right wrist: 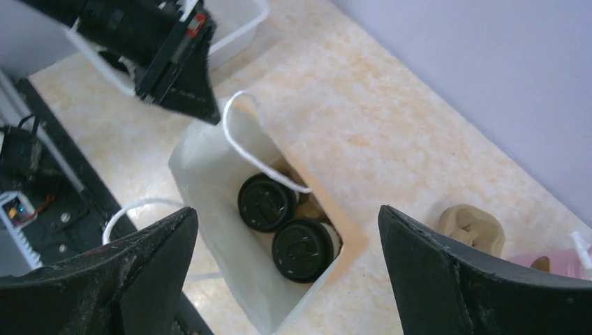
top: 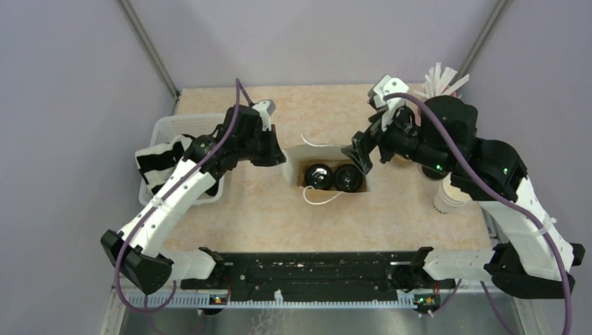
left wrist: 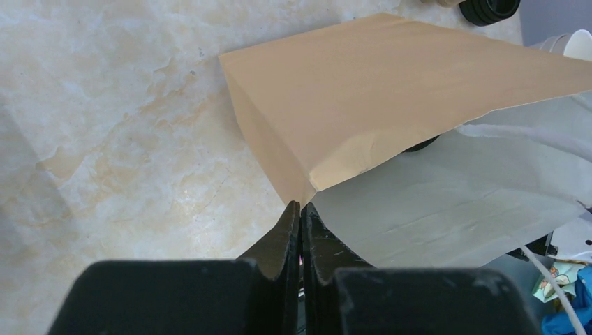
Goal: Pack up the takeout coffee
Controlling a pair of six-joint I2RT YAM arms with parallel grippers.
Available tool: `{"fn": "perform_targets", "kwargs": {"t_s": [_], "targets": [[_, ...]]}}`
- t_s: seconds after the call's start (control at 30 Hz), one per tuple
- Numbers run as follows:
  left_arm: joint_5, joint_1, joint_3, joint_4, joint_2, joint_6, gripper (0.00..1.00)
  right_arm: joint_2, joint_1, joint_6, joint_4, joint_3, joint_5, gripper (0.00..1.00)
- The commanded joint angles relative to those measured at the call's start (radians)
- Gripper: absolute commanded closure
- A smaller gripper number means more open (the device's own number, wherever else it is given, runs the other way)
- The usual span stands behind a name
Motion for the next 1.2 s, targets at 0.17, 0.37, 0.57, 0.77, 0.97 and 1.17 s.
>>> {"fn": "perform_targets", "kwargs": {"t_s": [0.17,0.37,0.57,0.77,0.97,1.17], "targets": [[0.029,0.023,0.179,-0.116,0.102,-0.010,0.95,0.114,-0.167,0.191,0.058,0.143,0.343,0.01],[0.105,0.063,0.241,-0.202,0.174,-0.016,0.89,0.224,-0.561,0.288,-0.037,0.184,0.127,0.01],[0.107,0.082,0.248,-0.185,0.208,0.003,0.85,0.357,-0.763,0.296,-0.056,0.172,0.056,0.02],[0.131,0.092,0.257,-0.121,0.180,0.072,0.61,0.485,-0.834,0.241,-0.009,0.210,0.148,0.07],[0.170,0.096,0.263,-0.065,0.108,0.175,0.45,0.651,-0.851,0.175,0.021,0.289,0.185,0.32],[0.155,0.095,0.241,-0.040,0.028,0.251,0.40,0.763,-0.798,0.155,0.043,0.362,0.361,0.42]]}}
